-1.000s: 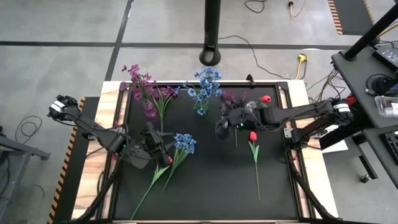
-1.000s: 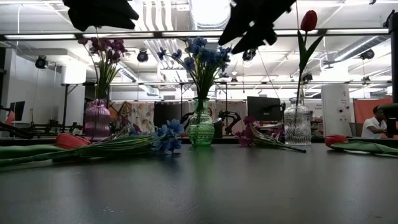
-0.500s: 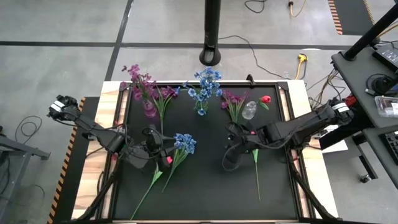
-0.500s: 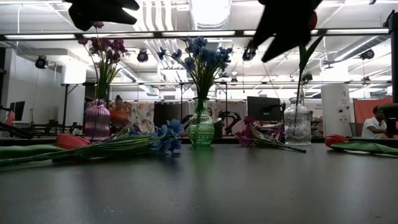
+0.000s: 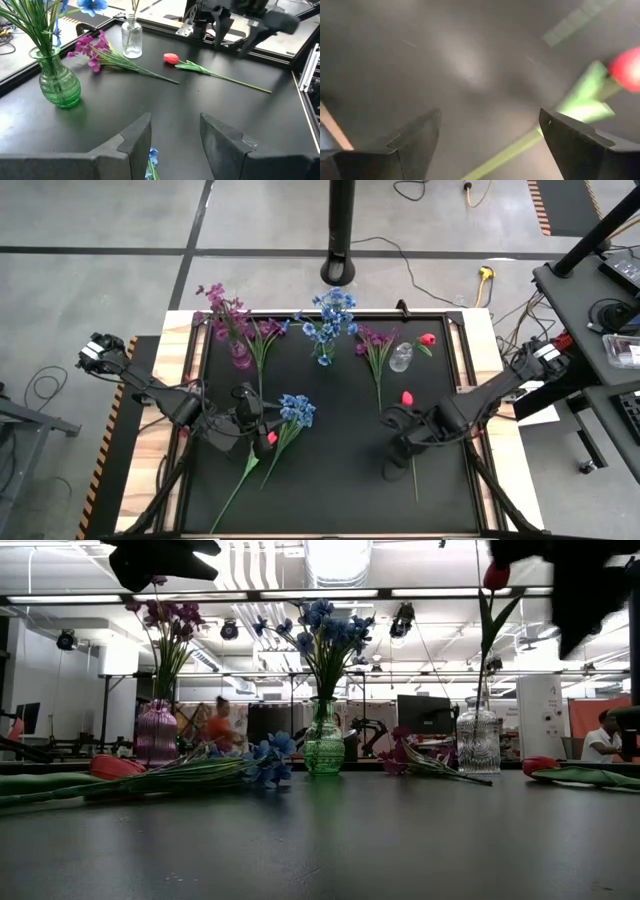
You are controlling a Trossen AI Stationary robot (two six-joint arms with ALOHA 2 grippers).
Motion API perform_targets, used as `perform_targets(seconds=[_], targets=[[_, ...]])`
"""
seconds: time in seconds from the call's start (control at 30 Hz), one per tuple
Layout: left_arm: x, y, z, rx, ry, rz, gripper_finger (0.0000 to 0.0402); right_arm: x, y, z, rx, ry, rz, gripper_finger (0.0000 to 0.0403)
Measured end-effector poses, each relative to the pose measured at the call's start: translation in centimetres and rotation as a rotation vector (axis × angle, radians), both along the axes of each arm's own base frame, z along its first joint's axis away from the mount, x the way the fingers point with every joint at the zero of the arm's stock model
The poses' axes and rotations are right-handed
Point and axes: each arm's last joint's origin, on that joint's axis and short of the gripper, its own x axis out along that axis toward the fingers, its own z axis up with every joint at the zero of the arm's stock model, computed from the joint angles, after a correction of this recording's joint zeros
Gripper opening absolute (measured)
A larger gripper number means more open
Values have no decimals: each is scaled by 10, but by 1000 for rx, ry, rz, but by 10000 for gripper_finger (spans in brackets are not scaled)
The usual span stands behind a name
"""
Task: Sort flowers into vase by color
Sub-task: Put the right red tulip into the transparent vase
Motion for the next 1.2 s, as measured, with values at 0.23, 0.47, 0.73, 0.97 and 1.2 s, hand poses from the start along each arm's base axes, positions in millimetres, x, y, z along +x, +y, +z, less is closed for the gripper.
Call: perform_targets(seconds=[0.23,0.47,0.73,0.97,1.2], targets=[[0,0,0,62,17,-24,150,-27,-8,-24,-129,174,-202,327],[2,0,12,95,-5,-13,150,-40,-17,-66,-157,201,-326,327],[7,-3,21,110,-17,-20,150,-44,-24,-105,-123,92,-373,326],[8,-4,21,123,-10,-23,150,-49,-33,-121,-139,72,-397,281],[8,-3,21,146,-14,2,150,-48,-34,-122,-135,55,-399,158]])
